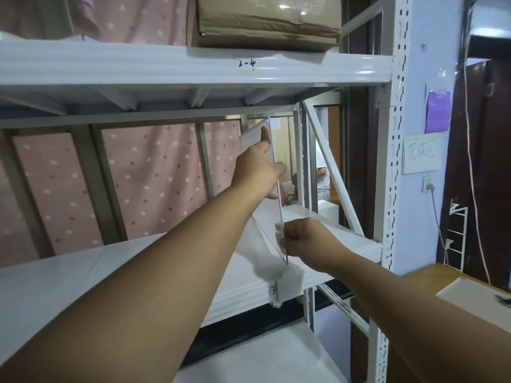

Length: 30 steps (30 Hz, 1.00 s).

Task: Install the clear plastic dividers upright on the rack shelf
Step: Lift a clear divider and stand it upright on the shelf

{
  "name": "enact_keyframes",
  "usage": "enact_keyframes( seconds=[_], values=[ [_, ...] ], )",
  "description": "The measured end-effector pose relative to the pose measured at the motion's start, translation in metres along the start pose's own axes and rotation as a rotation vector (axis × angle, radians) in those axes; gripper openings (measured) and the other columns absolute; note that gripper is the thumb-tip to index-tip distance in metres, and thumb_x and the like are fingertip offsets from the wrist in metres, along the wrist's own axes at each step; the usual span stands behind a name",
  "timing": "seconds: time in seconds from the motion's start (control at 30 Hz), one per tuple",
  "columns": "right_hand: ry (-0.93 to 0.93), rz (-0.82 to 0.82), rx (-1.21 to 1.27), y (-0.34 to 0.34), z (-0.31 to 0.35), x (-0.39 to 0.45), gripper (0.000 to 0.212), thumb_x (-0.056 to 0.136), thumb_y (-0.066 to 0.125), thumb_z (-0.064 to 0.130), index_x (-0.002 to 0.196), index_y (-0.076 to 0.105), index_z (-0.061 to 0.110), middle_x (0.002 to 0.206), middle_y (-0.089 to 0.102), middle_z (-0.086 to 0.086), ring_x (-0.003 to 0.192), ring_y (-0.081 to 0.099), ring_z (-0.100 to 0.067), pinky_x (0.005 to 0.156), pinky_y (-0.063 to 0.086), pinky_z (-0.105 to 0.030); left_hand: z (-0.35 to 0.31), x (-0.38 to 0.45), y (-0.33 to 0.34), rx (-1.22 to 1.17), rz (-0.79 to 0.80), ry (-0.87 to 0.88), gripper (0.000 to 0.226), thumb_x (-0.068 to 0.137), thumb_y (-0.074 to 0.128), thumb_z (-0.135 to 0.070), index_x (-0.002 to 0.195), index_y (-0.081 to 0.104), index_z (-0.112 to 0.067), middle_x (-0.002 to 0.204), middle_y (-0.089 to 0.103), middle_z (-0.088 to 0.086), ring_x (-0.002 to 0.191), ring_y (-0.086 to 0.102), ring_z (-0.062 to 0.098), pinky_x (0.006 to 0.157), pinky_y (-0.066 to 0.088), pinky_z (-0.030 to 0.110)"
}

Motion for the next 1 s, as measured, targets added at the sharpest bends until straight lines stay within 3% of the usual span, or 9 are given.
enact_keyframes(
  seconds=[0.03, 0.13, 0.23, 0.33, 0.4, 0.5, 0.67, 0.83, 1.0],
  values=[
    [0.003, 0.003, 0.010, -0.001, 0.000, -0.001, 0.034, 0.089, 0.066, 0.008, 0.063, 0.046, 0.002, 0.070, 0.056, -0.023, 0.066, 0.055, -0.032, 0.065, 0.038, -0.033, -0.002, -0.001, 0.001, 0.001, 0.006, 0.003, 0.082, 0.095, 0.065, -0.009, 0.165, 0.031, -0.032, 0.163, 0.048, 0.001, 0.062, 0.075, 0.025, 0.059, 0.068, 0.042],
    [0.010, 0.010, 0.055, -0.001, -0.001, -0.006, 0.029, 0.089, 0.064, 0.007, 0.068, 0.048, -0.007, 0.086, 0.063, -0.035, 0.106, 0.064, -0.045, 0.068, 0.043, -0.036, -0.005, -0.005, 0.005, 0.011, 0.019, 0.007, 0.083, 0.096, 0.065, -0.010, 0.166, 0.028, -0.034, 0.168, 0.042, -0.002, 0.068, 0.077, 0.025, 0.060, 0.069, 0.040],
    [-0.008, 0.008, 0.034, -0.002, 0.003, -0.008, 0.026, 0.089, 0.064, 0.008, 0.073, 0.054, -0.009, 0.088, 0.066, -0.032, 0.113, 0.063, -0.044, 0.078, 0.055, -0.049, -0.007, -0.009, 0.004, 0.011, 0.010, 0.009, 0.081, 0.097, 0.066, -0.012, 0.166, 0.029, -0.032, 0.173, 0.029, -0.009, 0.071, 0.076, 0.024, 0.063, 0.069, 0.042],
    [-0.017, 0.011, 0.011, -0.002, 0.004, -0.008, 0.026, 0.090, 0.064, 0.008, 0.072, 0.053, -0.008, 0.076, 0.063, -0.024, 0.083, 0.066, -0.035, 0.070, 0.054, -0.047, -0.006, -0.009, 0.003, 0.051, -0.007, 0.011, 0.078, 0.096, 0.067, -0.012, 0.165, 0.033, -0.028, 0.171, 0.034, -0.003, 0.078, 0.077, 0.027, 0.061, 0.068, 0.043],
    [-0.026, 0.006, -0.002, -0.002, 0.004, -0.007, 0.029, 0.090, 0.065, 0.010, 0.071, 0.051, -0.008, 0.065, 0.053, -0.015, 0.059, 0.046, -0.021, 0.060, 0.042, -0.035, -0.005, -0.010, 0.004, 0.074, -0.010, 0.013, 0.077, 0.096, 0.067, -0.010, 0.164, 0.035, -0.026, 0.161, 0.050, 0.013, 0.073, 0.073, 0.026, 0.062, 0.069, 0.045],
    [-0.038, 0.004, 0.003, -0.001, 0.005, -0.011, 0.030, 0.091, 0.064, 0.010, 0.072, 0.052, -0.010, 0.068, 0.055, -0.026, 0.059, 0.040, -0.018, 0.058, 0.035, -0.032, -0.006, -0.011, 0.007, 0.094, -0.004, 0.006, 0.080, 0.096, 0.067, -0.009, 0.166, 0.032, -0.025, 0.140, 0.065, 0.023, 0.071, 0.070, 0.029, 0.067, 0.069, 0.050],
    [-0.048, -0.020, -0.006, 0.000, 0.005, -0.016, 0.031, 0.094, 0.061, 0.012, 0.075, 0.054, -0.012, 0.076, 0.059, -0.031, 0.061, 0.041, -0.019, 0.059, 0.035, -0.032, -0.012, -0.019, 0.012, 0.157, -0.004, 0.018, 0.082, 0.099, 0.070, -0.018, 0.168, 0.025, -0.022, 0.110, 0.073, 0.018, 0.083, 0.078, 0.037, 0.076, 0.068, 0.052],
    [-0.075, -0.038, -0.040, 0.001, 0.007, -0.018, 0.034, 0.095, 0.059, 0.014, 0.070, 0.052, -0.008, 0.072, 0.057, -0.028, 0.057, 0.038, -0.017, 0.055, 0.034, -0.031, -0.011, -0.022, 0.010, 0.176, -0.018, 0.002, 0.078, 0.097, 0.068, -0.008, 0.165, 0.032, -0.019, 0.119, 0.059, 0.003, 0.093, 0.075, 0.036, 0.079, 0.067, 0.051],
    [-0.084, -0.052, -0.041, 0.001, 0.006, -0.018, 0.038, 0.098, 0.058, 0.019, 0.067, 0.054, -0.003, 0.067, 0.060, -0.022, 0.053, 0.040, -0.016, 0.054, 0.036, -0.030, -0.011, -0.023, 0.010, 0.203, -0.005, 0.006, 0.075, 0.098, 0.068, -0.013, 0.164, 0.034, -0.017, 0.100, 0.068, 0.016, 0.088, 0.075, 0.039, 0.078, 0.067, 0.054]
  ],
)
Point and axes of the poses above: each hand's wrist, its own x-axis towards the middle knuckle, its own y-axis out of the palm, z = x × y, the point moved 8 cm from there along x, towards the middle knuckle
